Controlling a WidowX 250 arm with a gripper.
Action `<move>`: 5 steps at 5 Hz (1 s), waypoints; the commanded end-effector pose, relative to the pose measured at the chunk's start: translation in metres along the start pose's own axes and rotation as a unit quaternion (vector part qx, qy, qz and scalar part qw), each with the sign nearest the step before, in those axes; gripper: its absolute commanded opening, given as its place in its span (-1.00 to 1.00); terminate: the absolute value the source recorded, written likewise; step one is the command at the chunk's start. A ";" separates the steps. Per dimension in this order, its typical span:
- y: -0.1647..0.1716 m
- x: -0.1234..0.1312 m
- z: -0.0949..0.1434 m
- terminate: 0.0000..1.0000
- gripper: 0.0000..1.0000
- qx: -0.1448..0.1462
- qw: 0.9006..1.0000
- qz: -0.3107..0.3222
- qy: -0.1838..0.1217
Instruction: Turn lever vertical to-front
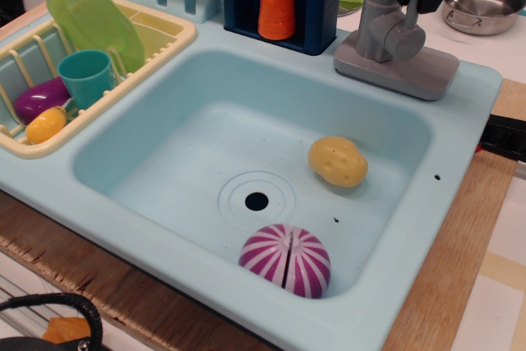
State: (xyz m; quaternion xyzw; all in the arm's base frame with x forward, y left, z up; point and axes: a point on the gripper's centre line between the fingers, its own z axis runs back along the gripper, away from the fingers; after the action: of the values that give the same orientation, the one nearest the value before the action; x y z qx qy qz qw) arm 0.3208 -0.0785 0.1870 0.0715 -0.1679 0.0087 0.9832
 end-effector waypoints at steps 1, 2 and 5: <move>0.018 -0.016 0.012 -1.00 -1.00 0.021 1.000 0.023 -0.002; 0.029 -0.034 0.010 -1.00 -1.00 0.022 0.999 0.048 -0.003; 0.055 -0.051 0.001 -1.00 -1.00 0.023 0.997 0.076 0.023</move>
State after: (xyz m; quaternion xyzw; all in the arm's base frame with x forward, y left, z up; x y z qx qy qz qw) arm 0.2622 -0.0252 0.1685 0.0807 -0.1165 0.0895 0.9858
